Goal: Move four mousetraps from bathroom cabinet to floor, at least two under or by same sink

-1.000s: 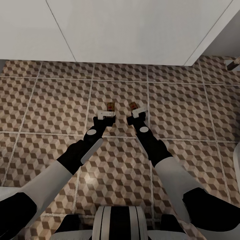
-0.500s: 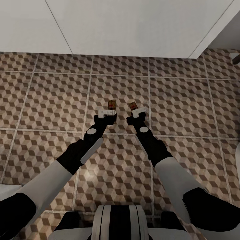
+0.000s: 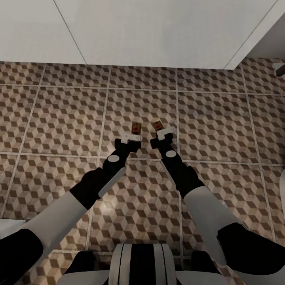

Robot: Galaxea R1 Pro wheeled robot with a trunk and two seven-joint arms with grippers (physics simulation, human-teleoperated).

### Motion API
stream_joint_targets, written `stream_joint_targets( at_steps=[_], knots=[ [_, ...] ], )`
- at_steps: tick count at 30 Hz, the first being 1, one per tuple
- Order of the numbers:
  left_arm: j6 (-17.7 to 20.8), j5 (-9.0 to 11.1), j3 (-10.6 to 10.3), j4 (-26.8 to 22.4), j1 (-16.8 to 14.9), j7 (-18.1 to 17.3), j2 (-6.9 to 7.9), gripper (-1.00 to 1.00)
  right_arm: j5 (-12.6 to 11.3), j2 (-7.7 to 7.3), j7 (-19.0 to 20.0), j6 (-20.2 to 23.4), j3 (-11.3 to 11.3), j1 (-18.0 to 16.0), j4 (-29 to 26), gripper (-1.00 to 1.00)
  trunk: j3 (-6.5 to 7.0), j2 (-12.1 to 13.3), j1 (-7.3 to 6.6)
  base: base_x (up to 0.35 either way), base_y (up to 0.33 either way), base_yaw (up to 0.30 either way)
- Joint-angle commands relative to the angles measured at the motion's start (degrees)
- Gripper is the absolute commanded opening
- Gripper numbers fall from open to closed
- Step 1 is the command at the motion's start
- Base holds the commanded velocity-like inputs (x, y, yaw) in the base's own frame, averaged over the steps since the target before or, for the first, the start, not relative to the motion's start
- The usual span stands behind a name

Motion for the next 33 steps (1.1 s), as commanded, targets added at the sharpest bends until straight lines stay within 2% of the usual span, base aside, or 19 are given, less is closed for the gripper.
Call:
stream_joint_targets(
  at_steps=[1,5,8,12,14,18,19,23,28,33],
  knots=[
    [0.2,0.2,-0.2,0.0,-0.1,0.8,-0.05,-1.0,0.5,0.0,-0.3,0.5,0.1,0.0,-0.1,-1.0,-0.03,0.0,-0.01,0.0,0.0,0.0],
    [0.7,-0.5,0.3,0.8,-0.1,2.0,-2.06,-1.0,0.5,0.0,-0.4,0.6,0.1,0.0,0.6,-1.0,-0.03,0.0,-0.01,0.0,0.0,0.0],
    [2.6,-0.7,1.6,1.3,-0.1,2.3,-3.29,-1.0,0.6,0.0,-0.4,0.7,0.0,0.0,1.1,-1.0,-0.03,0.0,-0.01,0.0,0.0,0.0],
    [7.0,-1.6,5.9,0.5,-0.3,2.4,-5.23,-1.0,0.7,0.0,-0.7,0.8,0.0,-0.1,1.3,-1.0,-0.03,0.0,-0.01,0.0,0.0,0.0],
    [8.5,-3.1,7.8,-0.4,-0.3,2.4,-5.98,-1.0,0.7,0.0,-0.7,0.9,0.0,-0.1,1.3,-1.0,-0.03,0.0,-0.01,0.0,0.0,0.0],
    [11.7,-9.6,10.2,-2.0,-0.4,2.4,-7.42,-1.0,0.7,0.0,-0.7,1.0,0.0,-0.6,1.5,-1.0,-0.03,0.0,-0.01,0.0,0.0,0.0],
    [12.2,-11.3,11.0,-2.3,-0.4,2.3,-7.66,-1.0,0.7,0.0,-0.8,1.3,0.0,-1.0,1.5,-1.0,-0.03,0.0,-0.01,0.0,0.0,0.0],
    [12.9,-14.1,13.6,-2.5,-0.6,2.1,-8.12,-1.0,0.7,0.0,-0.8,4.9,0.0,-3.2,1.8,-1.0,-0.03,0.0,-0.01,0.0,0.0,0.0],
    [13.1,-15.0,14.9,-2.4,-0.7,2.1,-8.33,-1.0,0.7,0.0,-0.8,6.9,0.0,-6.4,3.3,-1.0,-0.03,0.0,-0.01,0.0,0.0,0.0],
    [12.9,-15.6,15.2,-1.7,-0.7,2.0,-7.82,-1.0,0.7,0.0,-0.8,7.2,0.0,-7.8,3.7,-1.0,-0.03,0.0,-0.01,0.0,0.0,0.0]
  ],
)
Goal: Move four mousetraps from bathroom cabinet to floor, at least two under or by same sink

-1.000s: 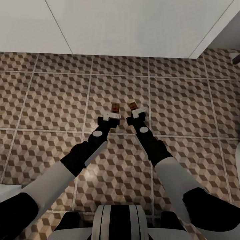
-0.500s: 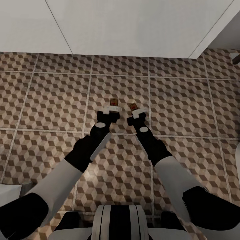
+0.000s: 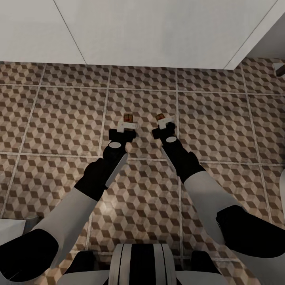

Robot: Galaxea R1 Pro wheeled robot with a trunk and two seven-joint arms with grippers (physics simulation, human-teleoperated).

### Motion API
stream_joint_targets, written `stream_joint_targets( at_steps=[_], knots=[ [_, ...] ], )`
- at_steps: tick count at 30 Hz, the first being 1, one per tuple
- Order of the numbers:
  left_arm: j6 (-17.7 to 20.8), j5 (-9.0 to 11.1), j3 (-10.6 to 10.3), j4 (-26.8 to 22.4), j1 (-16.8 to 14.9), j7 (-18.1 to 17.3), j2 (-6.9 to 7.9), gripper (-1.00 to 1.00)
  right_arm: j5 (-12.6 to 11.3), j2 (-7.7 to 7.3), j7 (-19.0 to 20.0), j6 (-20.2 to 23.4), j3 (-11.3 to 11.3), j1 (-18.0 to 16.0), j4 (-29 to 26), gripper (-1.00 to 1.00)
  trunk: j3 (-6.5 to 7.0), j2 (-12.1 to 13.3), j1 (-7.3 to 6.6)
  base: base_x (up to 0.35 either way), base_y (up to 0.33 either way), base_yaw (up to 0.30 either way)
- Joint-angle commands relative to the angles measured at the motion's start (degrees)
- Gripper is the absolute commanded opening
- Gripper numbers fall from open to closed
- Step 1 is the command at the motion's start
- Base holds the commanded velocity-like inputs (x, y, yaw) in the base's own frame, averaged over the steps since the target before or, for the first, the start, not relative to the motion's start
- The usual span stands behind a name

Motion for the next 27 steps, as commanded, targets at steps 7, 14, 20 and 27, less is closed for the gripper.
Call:
stream_joint_targets(
  at_steps=[7,14,20,27],
  knots=[
    [-1.8,0.4,-2.4,1.1,0.0,0.4,0.68,-1.0,0.5,0.0,-0.2,0.4,0.1,-0.3,0.2,-1.0,-0.03,0.0,-0.01,0.0,0.0,0.0],
    [-5.3,0.4,-5.7,3.2,0.0,0.4,0.97,-1.0,0.4,0.0,-0.1,0.2,0.1,-0.3,0.2,-1.0,-0.03,0.0,-0.01,0.0,0.0,0.0],
    [-5.7,0.4,-6.0,4.2,0.0,0.4,1.0,-1.0,0.4,0.0,0.0,0.2,0.2,-0.2,0.2,-1.0,-0.03,0.0,-0.01,0.0,0.0,0.0],
    [-5.8,0.5,-6.1,4.0,0.1,0.4,1.0,-1.0,0.4,0.0,0.2,0.1,0.3,-0.2,0.2,-1.0,-0.03,0.0,-0.01,0.0,0.0,0.0]
  ],
)
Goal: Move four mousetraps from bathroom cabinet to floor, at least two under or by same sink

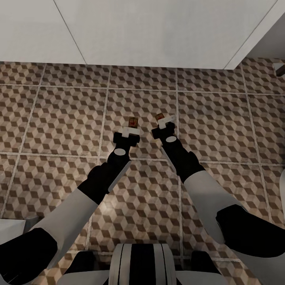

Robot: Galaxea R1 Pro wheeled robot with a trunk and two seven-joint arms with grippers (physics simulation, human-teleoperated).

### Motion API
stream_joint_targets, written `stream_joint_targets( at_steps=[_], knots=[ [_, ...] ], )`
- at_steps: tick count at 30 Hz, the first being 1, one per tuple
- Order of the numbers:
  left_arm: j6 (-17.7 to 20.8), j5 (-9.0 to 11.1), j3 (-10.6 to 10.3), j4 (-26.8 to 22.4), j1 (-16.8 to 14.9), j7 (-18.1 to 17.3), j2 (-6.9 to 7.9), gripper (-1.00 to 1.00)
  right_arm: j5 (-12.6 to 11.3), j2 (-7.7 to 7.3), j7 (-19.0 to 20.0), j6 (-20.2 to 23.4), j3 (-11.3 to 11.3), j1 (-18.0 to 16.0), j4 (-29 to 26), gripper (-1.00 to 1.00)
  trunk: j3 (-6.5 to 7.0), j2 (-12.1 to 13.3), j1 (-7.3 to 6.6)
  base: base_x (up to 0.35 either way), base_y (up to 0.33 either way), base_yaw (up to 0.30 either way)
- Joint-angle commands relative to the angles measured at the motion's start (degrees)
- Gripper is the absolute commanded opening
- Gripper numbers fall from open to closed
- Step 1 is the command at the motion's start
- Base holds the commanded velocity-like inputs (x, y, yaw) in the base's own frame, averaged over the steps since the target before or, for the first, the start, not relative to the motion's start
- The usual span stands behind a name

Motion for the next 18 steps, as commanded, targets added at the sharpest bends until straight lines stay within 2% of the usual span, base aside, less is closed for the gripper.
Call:
stream_joint_targets(
  at_steps=[1,18],
  knots=[
    [0.2,0.5,-0.2,-0.1,0.0,0.5,0.04,-1.0,0.5,0.0,-0.2,0.5,0.1,0.0,-0.1,-1.0,-0.03,0.0,-0.01,0.0,0.0,0.0],
    [0.3,0.6,-0.2,0.0,0.0,0.5,-0.12,-1.0,0.6,0.0,-0.2,0.4,0.1,0.0,-0.2,-1.0,-0.03,0.0,-0.01,0.0,0.0,0.0]
  ],
)
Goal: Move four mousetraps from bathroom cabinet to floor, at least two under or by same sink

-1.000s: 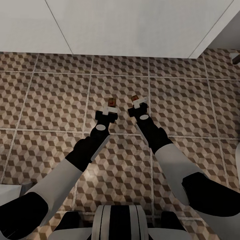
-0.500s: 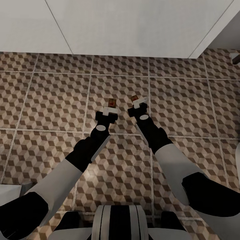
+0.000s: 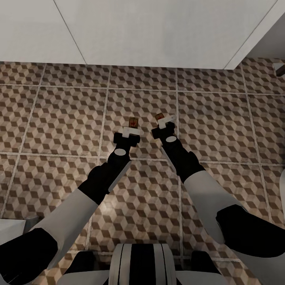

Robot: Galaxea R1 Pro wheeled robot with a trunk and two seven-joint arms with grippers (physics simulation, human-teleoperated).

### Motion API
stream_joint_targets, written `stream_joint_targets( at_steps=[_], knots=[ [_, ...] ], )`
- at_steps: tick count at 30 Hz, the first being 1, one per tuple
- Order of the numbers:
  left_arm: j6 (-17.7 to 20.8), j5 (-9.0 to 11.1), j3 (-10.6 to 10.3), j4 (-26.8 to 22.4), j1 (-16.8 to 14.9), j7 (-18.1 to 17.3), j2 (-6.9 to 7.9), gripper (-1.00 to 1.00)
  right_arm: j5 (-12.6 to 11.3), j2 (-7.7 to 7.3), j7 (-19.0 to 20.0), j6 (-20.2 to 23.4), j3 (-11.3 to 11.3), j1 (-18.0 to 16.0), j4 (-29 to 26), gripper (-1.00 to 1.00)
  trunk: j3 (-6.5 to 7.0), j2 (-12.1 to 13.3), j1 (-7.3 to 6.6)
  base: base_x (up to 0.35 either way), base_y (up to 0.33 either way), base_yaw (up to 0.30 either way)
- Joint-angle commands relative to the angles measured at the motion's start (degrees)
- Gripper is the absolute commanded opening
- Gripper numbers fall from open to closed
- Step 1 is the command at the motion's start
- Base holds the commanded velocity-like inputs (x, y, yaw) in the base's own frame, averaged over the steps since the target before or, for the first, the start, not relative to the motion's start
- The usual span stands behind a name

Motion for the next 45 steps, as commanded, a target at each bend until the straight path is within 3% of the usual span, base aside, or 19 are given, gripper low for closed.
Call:
stream_joint_targets(
  at_steps=[1,40,45],
  knots=[
    [0.2,0.5,-0.2,-0.1,-0.1,0.5,0.03,-1.0,0.5,0.0,-0.2,0.5,0.1,0.0,-0.1,-1.0,-0.03,0.0,-0.01,0.0,0.0,0.0],
    [0.4,0.4,-0.2,-1.3,0.0,0.5,0.0,-1.0,0.5,0.0,-0.2,-0.7,0.1,0.0,-0.1,-1.0,-0.03,-0.4,0.69,0.0,0.0,0.0],
    [0.5,0.4,-2.6,-1.1,0.0,0.7,0.1,-1.0,0.5,0.0,-0.2,-0.7,0.1,0.0,-0.1,-1.0,-0.03,-0.4,0.69,0.0,0.0,0.0]
  ],
)
